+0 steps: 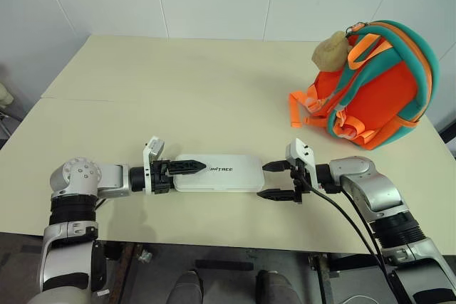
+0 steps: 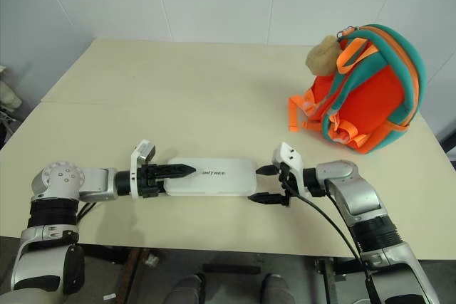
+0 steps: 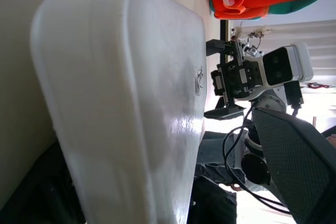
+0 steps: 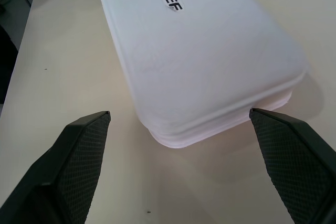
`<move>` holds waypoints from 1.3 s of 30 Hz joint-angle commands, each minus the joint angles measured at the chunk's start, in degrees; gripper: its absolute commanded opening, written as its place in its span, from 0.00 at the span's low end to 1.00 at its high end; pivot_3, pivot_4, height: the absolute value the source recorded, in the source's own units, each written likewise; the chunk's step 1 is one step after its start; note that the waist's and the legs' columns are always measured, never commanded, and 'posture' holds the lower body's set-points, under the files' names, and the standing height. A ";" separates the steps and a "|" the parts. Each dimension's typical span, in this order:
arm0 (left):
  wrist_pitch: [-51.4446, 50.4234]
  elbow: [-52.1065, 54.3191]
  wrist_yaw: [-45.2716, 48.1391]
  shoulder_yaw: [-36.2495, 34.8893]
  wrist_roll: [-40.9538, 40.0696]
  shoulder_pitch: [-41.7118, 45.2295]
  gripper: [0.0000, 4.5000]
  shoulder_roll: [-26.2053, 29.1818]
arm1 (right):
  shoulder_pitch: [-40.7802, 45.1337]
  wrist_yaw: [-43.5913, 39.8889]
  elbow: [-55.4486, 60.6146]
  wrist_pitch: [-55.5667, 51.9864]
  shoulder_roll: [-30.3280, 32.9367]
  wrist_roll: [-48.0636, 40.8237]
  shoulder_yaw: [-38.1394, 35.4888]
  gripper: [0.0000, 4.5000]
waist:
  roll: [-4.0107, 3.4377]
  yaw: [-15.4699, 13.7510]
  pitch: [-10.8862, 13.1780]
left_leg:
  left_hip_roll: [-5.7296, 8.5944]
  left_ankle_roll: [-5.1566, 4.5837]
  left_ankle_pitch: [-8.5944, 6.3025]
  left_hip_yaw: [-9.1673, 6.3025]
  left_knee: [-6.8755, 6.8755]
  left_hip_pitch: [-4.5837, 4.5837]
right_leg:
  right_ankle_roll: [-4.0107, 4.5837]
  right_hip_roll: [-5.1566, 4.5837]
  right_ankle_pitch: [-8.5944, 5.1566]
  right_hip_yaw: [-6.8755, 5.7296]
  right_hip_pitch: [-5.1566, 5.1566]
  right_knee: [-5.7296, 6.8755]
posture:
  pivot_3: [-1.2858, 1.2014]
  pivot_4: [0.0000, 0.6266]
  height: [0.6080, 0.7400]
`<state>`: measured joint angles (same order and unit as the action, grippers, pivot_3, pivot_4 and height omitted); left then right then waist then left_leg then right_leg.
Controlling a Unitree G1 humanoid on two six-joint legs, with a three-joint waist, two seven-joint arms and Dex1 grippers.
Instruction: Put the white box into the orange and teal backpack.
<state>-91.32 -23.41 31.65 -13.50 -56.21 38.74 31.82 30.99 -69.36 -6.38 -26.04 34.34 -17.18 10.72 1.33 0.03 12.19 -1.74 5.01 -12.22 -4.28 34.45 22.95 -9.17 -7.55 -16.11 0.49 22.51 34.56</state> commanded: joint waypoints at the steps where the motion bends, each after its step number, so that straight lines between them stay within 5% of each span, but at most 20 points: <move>1: -1.18 -1.42 0.58 4.83 0.30 -1.70 0.91 -0.16 | -1.07 0.74 1.54 2.15 0.72 0.15 -1.55 1.00 | 0.00 0.05 0.00 | 0.00 0.00 0.00 0.00 0.00 0.00 | 0.00 0.00 0.00 0.00 0.00 -0.01 | 0.52 0.24 1.00; 8: -1.18 -0.68 2.76 6.69 -1.32 -2.04 0.44 0.63 | -3.71 3.34 1.28 4.84 2.89 0.76 -4.35 1.00 | 0.00 0.14 0.00 | 0.00 0.06 -0.06 0.00 -0.07 0.08 | -0.01 0.00 0.00 0.00 0.07 -0.07 | 0.52 0.24 1.00; 11: -1.18 -0.56 2.35 5.80 -0.96 -2.12 0.31 -0.19 | -5.71 4.82 3.56 3.68 3.46 -0.32 -6.67 1.00 | 0.02 0.01 0.00 | 0.00 0.04 -0.07 0.00 -0.07 0.10 | -0.01 0.00 0.00 -0.01 0.05 -0.14 | 0.52 0.24 1.00; 17: 2.52 4.64 0.14 -1.86 -0.73 -2.70 0.31 -4.13 | -10.34 11.18 10.36 -0.83 5.85 -3.02 -15.49 1.00 | 0.02 0.04 0.00 | 0.00 0.02 -0.08 0.00 -0.04 0.12 | -0.02 0.00 0.01 -0.01 0.05 -0.14 | 0.52 0.24 1.00; 24: 18.31 17.25 5.51 -4.35 1.35 -5.68 0.31 -1.74 | -5.98 24.31 9.10 -5.64 7.88 -4.04 -28.22 1.00 | 0.03 0.55 0.01 | -0.05 0.02 -0.08 0.10 -0.03 0.14 | 0.08 0.00 0.05 -0.01 0.12 -0.31 | 0.52 0.24 1.00; 30: 33.93 29.15 12.80 -1.49 7.78 -14.04 0.31 2.87 | 3.47 34.09 2.39 -7.56 5.85 -1.99 -28.10 1.00 | 0.02 1.41 0.01 | -0.06 -0.01 -0.06 0.25 -0.24 0.23 | 0.20 -0.02 0.12 0.04 0.15 -0.71 | 0.52 0.24 1.00; 39: 37.08 34.57 10.90 -5.03 7.17 -18.37 0.31 4.65 | 16.40 42.88 -14.33 -0.78 -2.66 2.60 -23.56 1.00 | 0.00 1.54 0.04 | -0.06 -0.11 -0.14 0.25 -0.37 0.34 | 0.07 -0.02 0.18 0.05 0.28 -0.71 | 0.52 0.24 1.00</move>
<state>-55.08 7.45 42.85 -15.89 -47.69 21.28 35.52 45.47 -28.44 -19.15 -29.87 32.29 -15.33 -12.32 1.33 1.57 12.23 -1.80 4.90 -12.35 -4.04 34.07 23.29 -9.12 -7.56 -15.93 0.54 22.80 33.86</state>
